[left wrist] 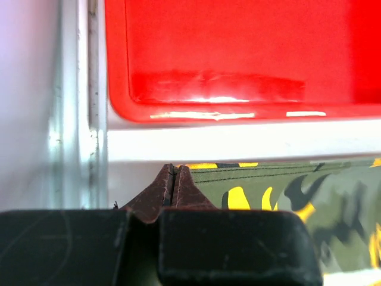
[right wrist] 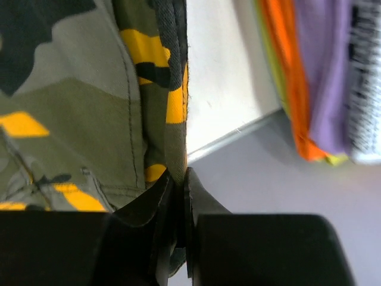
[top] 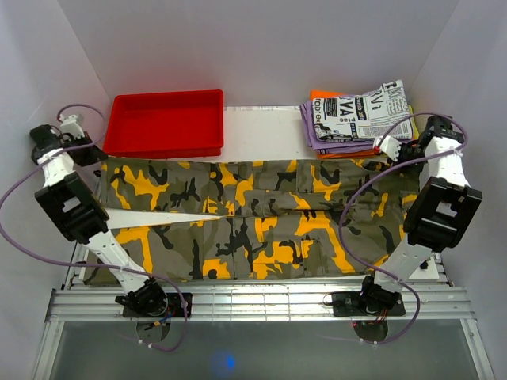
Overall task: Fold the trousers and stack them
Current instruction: Fold the trousers
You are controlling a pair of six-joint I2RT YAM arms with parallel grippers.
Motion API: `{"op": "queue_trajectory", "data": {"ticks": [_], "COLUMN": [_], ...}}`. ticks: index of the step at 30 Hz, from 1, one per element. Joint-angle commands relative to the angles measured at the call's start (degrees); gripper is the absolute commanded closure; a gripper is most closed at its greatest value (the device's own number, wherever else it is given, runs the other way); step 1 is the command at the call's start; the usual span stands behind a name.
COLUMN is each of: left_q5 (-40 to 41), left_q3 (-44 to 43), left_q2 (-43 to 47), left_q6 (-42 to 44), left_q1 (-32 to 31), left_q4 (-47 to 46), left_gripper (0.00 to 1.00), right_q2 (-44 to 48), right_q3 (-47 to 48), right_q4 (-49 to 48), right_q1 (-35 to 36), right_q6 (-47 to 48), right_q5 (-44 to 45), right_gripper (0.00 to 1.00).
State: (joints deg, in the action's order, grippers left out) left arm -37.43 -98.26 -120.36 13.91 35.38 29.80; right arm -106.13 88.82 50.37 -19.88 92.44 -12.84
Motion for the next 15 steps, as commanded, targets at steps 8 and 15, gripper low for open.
{"op": "queue_trajectory", "data": {"ticks": [8, 15], "left_q5": [-16.7, -10.6], "left_q3": [17.2, 33.3], "left_q2": [25.1, 31.5], "left_q6": [29.1, 59.6], "left_q1": [18.6, 30.5], "left_q4": [15.5, 28.8], "left_gripper": [1.00, 1.00], "right_q2": [27.1, 38.1], "right_q3": [-22.8, -38.4], "right_q4": [-4.1, 0.6], "right_q1": [-10.6, -24.8], "right_q6": [17.1, 39.3], "right_q5": [-10.4, -12.4], "right_gripper": [0.92, 0.92]}}
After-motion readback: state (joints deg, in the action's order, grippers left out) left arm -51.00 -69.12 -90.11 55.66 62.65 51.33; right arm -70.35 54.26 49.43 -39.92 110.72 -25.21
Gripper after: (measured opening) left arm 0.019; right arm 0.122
